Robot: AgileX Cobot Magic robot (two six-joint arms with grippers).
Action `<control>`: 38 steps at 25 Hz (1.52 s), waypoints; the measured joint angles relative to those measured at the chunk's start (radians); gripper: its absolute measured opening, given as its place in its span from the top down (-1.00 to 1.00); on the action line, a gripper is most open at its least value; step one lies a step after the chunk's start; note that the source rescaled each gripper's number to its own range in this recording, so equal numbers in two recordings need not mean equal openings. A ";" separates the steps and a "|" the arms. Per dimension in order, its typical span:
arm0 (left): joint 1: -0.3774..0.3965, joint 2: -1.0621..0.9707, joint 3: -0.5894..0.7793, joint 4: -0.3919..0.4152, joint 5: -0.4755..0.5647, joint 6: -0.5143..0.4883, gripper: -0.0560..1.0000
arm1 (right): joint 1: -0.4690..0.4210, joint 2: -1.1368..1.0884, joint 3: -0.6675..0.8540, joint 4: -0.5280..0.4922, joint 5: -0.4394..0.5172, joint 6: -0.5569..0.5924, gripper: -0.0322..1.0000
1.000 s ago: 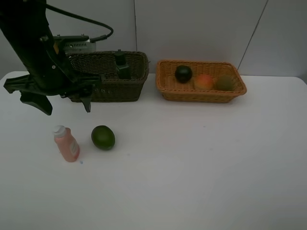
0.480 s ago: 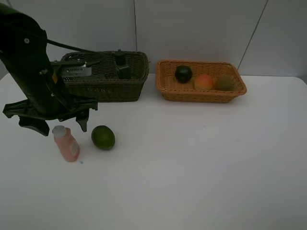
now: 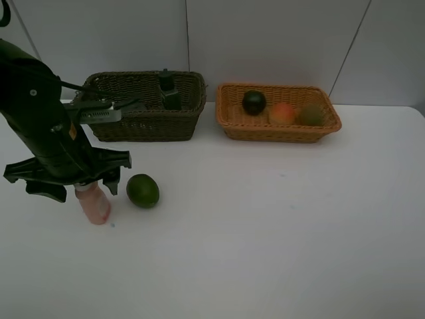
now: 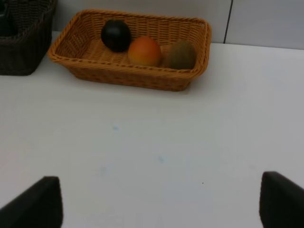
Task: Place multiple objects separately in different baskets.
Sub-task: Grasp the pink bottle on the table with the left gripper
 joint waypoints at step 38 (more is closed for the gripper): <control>0.000 0.033 0.001 0.076 -0.034 -0.052 -0.93 | 0.000 0.000 0.000 0.000 0.000 0.000 -1.00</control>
